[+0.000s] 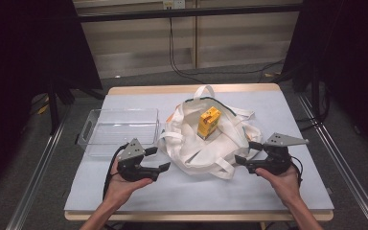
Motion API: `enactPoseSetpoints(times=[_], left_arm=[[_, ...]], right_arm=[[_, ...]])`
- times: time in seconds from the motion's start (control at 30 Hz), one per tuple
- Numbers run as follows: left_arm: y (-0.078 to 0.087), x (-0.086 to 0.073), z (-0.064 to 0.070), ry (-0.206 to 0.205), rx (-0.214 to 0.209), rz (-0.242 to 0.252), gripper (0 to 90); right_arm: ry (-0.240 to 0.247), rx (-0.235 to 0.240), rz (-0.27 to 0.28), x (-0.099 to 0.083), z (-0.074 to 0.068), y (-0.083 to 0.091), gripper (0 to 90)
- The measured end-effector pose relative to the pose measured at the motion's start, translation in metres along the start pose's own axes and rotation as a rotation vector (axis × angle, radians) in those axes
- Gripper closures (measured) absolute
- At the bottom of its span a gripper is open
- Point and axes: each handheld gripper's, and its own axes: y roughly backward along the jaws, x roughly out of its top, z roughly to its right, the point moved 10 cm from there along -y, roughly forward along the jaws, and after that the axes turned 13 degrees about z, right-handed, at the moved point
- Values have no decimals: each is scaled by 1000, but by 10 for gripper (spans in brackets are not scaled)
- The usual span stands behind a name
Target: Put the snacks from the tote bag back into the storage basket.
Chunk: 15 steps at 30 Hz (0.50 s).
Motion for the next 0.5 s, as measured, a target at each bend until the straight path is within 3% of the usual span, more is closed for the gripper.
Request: enactPoseSetpoints(times=[0.1,0.27,0.33,0.5], left_arm=[[-3,2,1,-4,0,1,250],[-13,11,-1,4,4,13,246],[-21,13,-2,26,-12,6,273],[-41,17,-3,49,-32,-3,282]], right_arm=[[-40,14,6,-5,-6,8,177],[-26,11,10,-16,-10,17,152],[-53,22,7,-21,-11,16,148],[-28,15,23,-19,-13,21,148]])
